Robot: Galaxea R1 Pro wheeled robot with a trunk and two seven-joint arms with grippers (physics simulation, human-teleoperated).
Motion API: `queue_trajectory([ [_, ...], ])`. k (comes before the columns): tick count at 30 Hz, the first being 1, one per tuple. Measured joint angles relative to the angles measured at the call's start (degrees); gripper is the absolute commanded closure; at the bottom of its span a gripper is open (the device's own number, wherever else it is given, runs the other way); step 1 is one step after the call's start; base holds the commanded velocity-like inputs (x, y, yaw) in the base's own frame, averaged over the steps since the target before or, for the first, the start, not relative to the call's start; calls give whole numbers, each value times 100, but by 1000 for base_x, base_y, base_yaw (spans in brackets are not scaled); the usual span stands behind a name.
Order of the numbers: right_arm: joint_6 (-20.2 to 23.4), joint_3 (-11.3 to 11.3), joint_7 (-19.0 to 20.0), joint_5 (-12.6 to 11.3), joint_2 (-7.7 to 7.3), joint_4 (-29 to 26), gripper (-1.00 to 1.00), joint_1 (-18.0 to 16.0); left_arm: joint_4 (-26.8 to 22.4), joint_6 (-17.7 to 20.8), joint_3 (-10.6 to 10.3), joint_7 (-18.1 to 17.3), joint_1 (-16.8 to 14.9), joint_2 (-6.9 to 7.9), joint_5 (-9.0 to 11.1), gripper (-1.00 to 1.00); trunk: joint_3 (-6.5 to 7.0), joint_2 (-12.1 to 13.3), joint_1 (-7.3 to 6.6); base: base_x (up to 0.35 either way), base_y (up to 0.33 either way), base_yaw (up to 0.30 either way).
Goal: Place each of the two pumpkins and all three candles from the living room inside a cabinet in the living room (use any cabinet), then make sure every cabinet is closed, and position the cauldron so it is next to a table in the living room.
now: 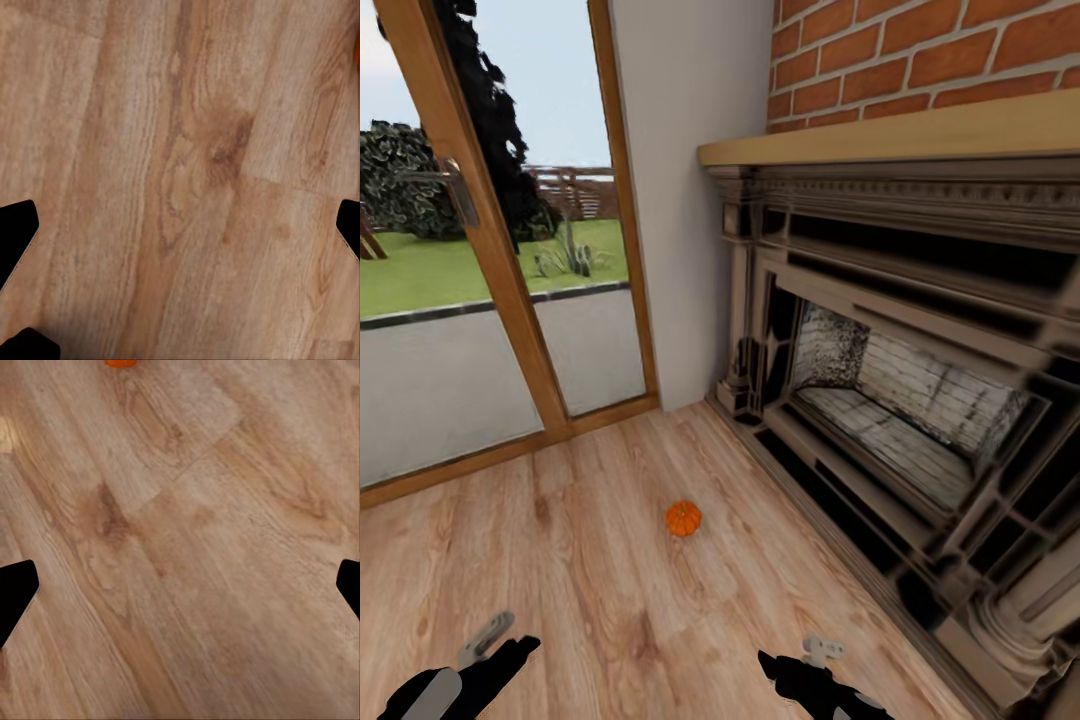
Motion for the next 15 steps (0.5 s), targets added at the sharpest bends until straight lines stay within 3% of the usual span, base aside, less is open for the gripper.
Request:
queue_trajectory([
  [15,-8,-2,-7,0,0,4,-100,0,0,0,0,0,0,0,0,-100,0,0,0,288,198,0],
])
